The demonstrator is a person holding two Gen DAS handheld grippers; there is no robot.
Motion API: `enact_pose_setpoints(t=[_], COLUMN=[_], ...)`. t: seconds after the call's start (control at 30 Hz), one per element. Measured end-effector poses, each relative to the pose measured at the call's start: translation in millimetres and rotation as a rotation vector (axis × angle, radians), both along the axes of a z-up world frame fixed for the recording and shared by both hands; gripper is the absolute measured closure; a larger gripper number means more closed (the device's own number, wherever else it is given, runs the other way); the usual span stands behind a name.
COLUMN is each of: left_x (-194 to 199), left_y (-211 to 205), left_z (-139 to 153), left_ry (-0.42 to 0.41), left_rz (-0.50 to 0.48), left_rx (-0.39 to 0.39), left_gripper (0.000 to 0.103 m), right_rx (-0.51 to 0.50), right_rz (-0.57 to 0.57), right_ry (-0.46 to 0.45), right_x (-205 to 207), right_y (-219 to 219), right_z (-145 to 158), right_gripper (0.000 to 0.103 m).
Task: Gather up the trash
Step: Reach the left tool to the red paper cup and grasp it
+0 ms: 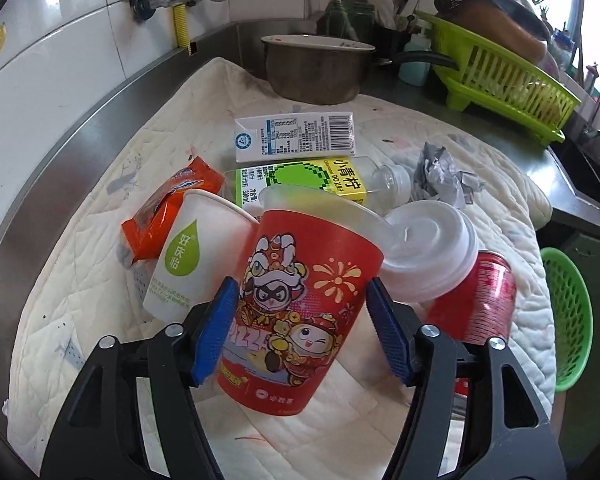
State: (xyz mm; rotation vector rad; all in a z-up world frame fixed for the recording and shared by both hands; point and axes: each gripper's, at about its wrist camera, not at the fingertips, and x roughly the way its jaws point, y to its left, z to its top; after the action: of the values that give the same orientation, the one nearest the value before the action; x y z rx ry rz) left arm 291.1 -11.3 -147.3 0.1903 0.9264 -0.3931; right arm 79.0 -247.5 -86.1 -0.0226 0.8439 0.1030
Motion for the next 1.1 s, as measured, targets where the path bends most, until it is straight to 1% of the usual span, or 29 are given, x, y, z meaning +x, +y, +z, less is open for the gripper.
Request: enact_pose_setpoints(t=[0.2,0.33,0.47,0.57,0.8,0.9,1.1], left_x=[3.6,4.6,6.7,7.5,-0.9,-4.8,-14.8], left_y=[-9.9,-12.4,-13.5,-13.0,-19.9,-17.8,-2.0], left_z=[-6.9,-8.0,-11.9,-12.8,-13.6,-11.7,-1.6], left_ry=[-0.002,-0.004,0.001,-0.003,-0.058,-0.067,-0.072], left_rz=[-0.05,-0.049,-0.041,-0.033,-0.029,-0.013,0.034], left_rx=[0.057,0.061,0.068,0.063,0.105,0.092,0.022], left_gripper=[0.035,0.035,0.031,0.03,0.033,0.034,0.037], right_rx=[0.004,0.007,0.014,0.02,0.1,0.138,0.174], right_rz=[0.007,0.014,0.026,0.036,0.052,0.061,0.09], right_ry=[0.011,0.025,0.031,0.036,0.087,0.11,0.136], right_x=[6.0,10.7,18.6,25.4,42.0,44.9,51.8], right_y=[3.1,4.3,8.0,10.5,18.2,25.7,42.1], right_z=[-4.4,-8.7,-10.5,-11.9,-24.2,-30.5,-37.9], right_gripper=[0.016,0.016,0.016,0.016,0.016,0.016,0.016])
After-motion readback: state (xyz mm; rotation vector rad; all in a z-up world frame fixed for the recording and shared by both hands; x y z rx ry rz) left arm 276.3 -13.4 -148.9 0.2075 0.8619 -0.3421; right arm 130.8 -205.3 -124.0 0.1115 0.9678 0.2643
